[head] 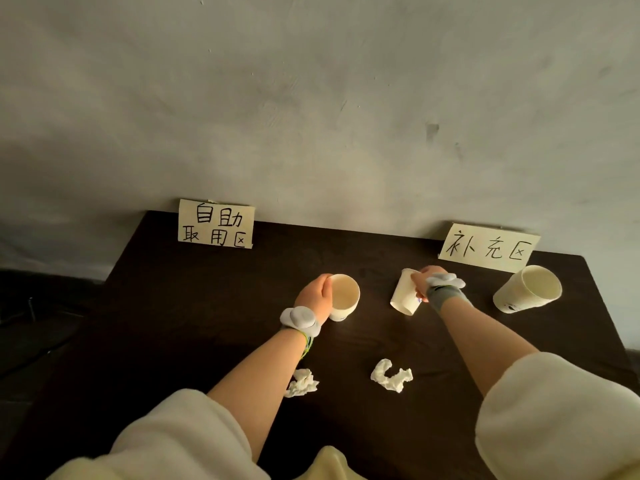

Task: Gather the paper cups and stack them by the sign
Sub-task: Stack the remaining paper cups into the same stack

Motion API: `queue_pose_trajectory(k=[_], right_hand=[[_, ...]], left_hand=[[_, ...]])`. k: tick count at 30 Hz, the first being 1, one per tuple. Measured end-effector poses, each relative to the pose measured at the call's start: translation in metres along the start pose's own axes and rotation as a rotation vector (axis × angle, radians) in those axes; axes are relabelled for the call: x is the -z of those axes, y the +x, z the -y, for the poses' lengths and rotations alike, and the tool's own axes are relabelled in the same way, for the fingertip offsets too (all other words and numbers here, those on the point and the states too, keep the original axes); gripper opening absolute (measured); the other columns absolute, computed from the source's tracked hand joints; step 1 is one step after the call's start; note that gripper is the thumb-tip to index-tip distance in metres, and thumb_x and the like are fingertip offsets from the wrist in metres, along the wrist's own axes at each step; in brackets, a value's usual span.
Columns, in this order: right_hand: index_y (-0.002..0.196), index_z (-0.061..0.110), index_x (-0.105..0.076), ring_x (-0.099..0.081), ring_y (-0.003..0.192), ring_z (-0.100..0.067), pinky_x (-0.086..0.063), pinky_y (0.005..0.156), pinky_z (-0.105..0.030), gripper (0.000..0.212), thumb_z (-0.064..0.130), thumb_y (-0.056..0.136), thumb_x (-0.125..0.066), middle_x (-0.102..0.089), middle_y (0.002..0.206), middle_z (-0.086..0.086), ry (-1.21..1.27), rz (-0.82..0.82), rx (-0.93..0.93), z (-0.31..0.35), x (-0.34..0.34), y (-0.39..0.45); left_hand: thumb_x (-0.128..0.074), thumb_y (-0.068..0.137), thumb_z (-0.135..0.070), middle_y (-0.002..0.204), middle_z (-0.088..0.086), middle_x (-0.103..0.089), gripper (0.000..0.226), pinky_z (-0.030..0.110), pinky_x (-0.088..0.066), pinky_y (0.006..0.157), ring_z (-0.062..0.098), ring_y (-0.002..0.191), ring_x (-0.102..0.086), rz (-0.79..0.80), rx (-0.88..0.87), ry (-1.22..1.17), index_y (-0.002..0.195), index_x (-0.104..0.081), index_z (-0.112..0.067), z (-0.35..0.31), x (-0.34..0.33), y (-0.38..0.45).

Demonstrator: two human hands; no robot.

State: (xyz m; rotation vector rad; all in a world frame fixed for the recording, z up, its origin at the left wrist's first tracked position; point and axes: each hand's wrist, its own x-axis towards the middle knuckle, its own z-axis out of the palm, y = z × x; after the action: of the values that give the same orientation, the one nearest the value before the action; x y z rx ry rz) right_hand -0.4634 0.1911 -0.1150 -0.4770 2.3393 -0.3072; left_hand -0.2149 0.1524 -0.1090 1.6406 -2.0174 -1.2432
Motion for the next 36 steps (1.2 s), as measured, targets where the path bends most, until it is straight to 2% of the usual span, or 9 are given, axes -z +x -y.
queue_pose_trajectory(k=[3, 6, 10, 14, 18, 21, 23, 28, 36], right_hand=[[0.094, 0.017, -0.067, -0.071, 0.089, -0.029, -0.053, 0.092, -0.036, 0.034, 0.045, 0.087, -0.05, -0.073, 0.077, -0.01, 0.07, -0.007, 0.056, 0.003, 0.001, -0.021], [0.077, 0.013, -0.065, -0.072, 0.064, -0.022, -0.055, 0.091, -0.036, 0.048, 0.052, 0.093, -0.044, -0.071, 0.066, -0.007, 0.133, -0.01, 0.093, 0.006, 0.002, -0.04], [0.11, 0.008, -0.063, -0.066, 0.054, -0.02, -0.058, 0.081, -0.032, 0.031, 0.033, 0.094, -0.055, -0.067, 0.065, -0.007, 0.178, 0.027, 0.11, -0.001, -0.002, -0.06], [0.103, 0.015, -0.06, -0.071, 0.063, -0.016, -0.042, 0.068, -0.021, 0.015, 0.022, 0.091, -0.055, -0.072, 0.079, -0.001, 0.092, 0.0, 0.119, -0.013, -0.009, -0.091], [0.113, 0.017, -0.05, -0.067, 0.062, -0.018, -0.028, 0.053, -0.021, 0.027, 0.014, 0.086, -0.054, -0.073, 0.089, -0.006, 0.083, -0.048, 0.107, -0.02, -0.018, -0.109], [0.131, 0.019, -0.048, -0.061, 0.051, -0.016, -0.048, 0.057, -0.023, 0.049, 0.009, 0.084, -0.053, -0.066, 0.084, -0.006, 0.134, -0.004, 0.181, -0.026, -0.025, -0.113], [0.129, 0.016, -0.056, -0.059, 0.049, -0.017, -0.051, 0.056, -0.027, 0.045, 0.009, 0.085, -0.051, -0.065, 0.073, -0.006, 0.142, 0.09, 0.229, -0.025, -0.028, -0.11], [0.122, 0.008, -0.063, -0.042, 0.026, -0.007, -0.032, 0.031, -0.016, 0.039, 0.0, 0.088, -0.045, -0.052, 0.055, -0.006, 0.301, 0.123, 0.336, -0.009, -0.019, -0.132], [0.129, 0.004, -0.058, -0.043, 0.043, -0.016, -0.034, 0.034, -0.02, 0.045, -0.006, 0.086, -0.048, -0.051, 0.059, -0.009, 0.353, 0.226, 0.407, 0.02, 0.013, -0.165]], left_hand=[[-0.028, 0.102, -0.033, 0.124, 0.005, -0.062, 0.038, 0.035, -0.046, 0.092, 0.026, 0.113, -0.059, 0.005, 0.007, -0.019, 0.126, -0.054, -0.019, 0.0, 0.0, -0.002], [-0.026, 0.102, -0.033, 0.127, 0.007, -0.061, 0.04, 0.036, -0.046, 0.093, 0.026, 0.115, -0.058, 0.019, 0.008, 0.03, 0.13, -0.051, -0.018, -0.001, 0.0, -0.01], [-0.025, 0.102, -0.034, 0.129, 0.008, -0.06, 0.042, 0.037, -0.046, 0.095, 0.027, 0.117, -0.058, 0.041, 0.02, 0.067, 0.132, -0.049, -0.017, 0.003, 0.001, -0.027], [-0.025, 0.102, -0.036, 0.129, 0.009, -0.061, 0.044, 0.037, -0.045, 0.097, 0.029, 0.118, -0.057, 0.05, 0.047, 0.094, 0.132, -0.05, -0.018, 0.013, 0.002, -0.044], [-0.024, 0.102, -0.037, 0.13, 0.009, -0.061, 0.045, 0.037, -0.044, 0.099, 0.029, 0.118, -0.057, 0.054, 0.083, 0.112, 0.133, -0.05, -0.017, 0.023, 0.006, -0.056], [-0.024, 0.102, -0.035, 0.129, 0.01, -0.061, 0.045, 0.037, -0.044, 0.099, 0.029, 0.118, -0.057, 0.043, 0.097, 0.099, 0.131, -0.051, -0.015, 0.025, 0.012, -0.067], [-0.024, 0.102, -0.035, 0.13, 0.011, -0.059, 0.045, 0.038, -0.043, 0.1, 0.029, 0.119, -0.056, 0.036, 0.131, 0.097, 0.132, -0.05, -0.014, 0.026, 0.014, -0.068], [-0.023, 0.099, -0.042, 0.133, 0.011, -0.056, 0.047, 0.043, -0.042, 0.107, 0.033, 0.121, -0.054, 0.042, 0.289, -0.09, 0.134, -0.047, -0.021, 0.032, 0.017, -0.066], [-0.022, 0.097, -0.053, 0.144, 0.013, -0.046, 0.061, 0.049, -0.034, 0.113, 0.033, 0.133, -0.043, 0.071, 0.398, -0.329, 0.142, -0.04, -0.015, 0.012, 0.025, -0.07]])
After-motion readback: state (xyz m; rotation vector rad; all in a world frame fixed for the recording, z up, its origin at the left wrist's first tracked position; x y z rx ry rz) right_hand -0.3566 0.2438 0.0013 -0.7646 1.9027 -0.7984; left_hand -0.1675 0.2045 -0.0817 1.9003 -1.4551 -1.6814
